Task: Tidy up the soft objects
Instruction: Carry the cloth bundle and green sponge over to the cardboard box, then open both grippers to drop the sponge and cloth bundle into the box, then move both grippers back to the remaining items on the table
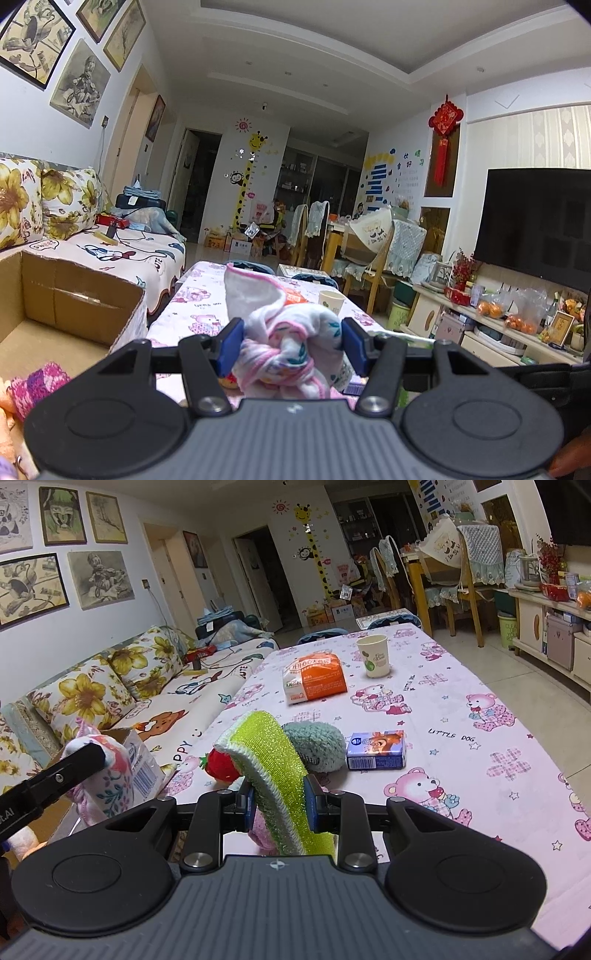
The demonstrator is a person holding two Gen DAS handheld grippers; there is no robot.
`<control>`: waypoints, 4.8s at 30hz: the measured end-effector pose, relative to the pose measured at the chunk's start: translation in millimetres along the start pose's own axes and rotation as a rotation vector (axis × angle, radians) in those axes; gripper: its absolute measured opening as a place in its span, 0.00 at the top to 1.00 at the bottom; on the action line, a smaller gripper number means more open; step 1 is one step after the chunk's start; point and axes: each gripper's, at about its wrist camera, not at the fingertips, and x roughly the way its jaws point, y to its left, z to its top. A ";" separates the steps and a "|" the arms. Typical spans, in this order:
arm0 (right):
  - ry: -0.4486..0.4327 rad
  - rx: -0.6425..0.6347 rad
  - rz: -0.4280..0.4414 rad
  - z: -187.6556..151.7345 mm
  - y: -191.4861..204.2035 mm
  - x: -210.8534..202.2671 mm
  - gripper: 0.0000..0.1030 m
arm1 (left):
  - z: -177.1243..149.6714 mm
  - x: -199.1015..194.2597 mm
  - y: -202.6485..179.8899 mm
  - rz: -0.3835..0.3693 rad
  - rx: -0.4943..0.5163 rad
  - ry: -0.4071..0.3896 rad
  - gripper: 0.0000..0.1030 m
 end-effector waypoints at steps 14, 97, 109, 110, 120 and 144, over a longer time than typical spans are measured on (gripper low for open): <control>-0.001 -0.019 0.007 0.3 3.1 -2.1 0.69 | 3.7 -10.1 7.3 0.001 -0.010 -0.041 0.45; -0.045 -0.058 0.151 14.7 63.5 2.2 0.01 | 16.6 -42.4 64.9 0.506 -0.019 -0.078 0.07; -0.072 -0.029 0.091 12.3 54.0 -6.4 0.01 | 11.0 -26.2 38.9 0.444 0.080 -0.058 0.04; -0.075 -0.024 0.085 12.3 52.4 -6.6 0.01 | 10.2 -24.7 36.1 0.440 0.091 -0.055 0.04; -0.096 0.015 0.037 7.1 38.4 -6.3 0.01 | 2.2 -11.8 13.9 0.409 0.164 -0.037 0.04; -0.057 0.089 -0.118 6.1 -18.1 10.5 0.00 | -27.8 33.2 -46.3 0.262 0.303 0.087 0.01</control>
